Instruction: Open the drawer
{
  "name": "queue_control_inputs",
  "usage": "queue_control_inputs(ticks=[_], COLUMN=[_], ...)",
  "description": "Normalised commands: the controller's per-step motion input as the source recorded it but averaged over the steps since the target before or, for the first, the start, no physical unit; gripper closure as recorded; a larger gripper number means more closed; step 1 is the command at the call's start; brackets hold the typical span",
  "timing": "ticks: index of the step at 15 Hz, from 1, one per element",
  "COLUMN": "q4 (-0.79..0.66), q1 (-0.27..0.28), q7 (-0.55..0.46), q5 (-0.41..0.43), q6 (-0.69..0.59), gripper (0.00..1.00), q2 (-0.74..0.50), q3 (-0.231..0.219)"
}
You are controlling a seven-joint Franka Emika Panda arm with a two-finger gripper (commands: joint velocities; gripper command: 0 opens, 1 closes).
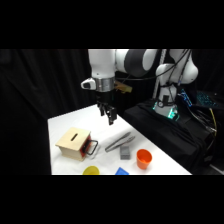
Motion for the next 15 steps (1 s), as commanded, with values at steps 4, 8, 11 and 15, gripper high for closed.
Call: queue_control_inputs(ticks=[4,8,11,15], q4=[0.03,0.08,0.09,0.11], q1=[-0.023,-0.018,-0.001,0.034], q7=[0.17,0.34,0.41,0.4], q5=[0.034,0.093,0.075,0.021], q6=[0.07,0.17,0.33,0.38], gripper=[0.0,0.0,0.0,0.0], q2=[0.05,0.11,0.17,0.23], q3=[0.005,-0.018,-0.045,-0.089])
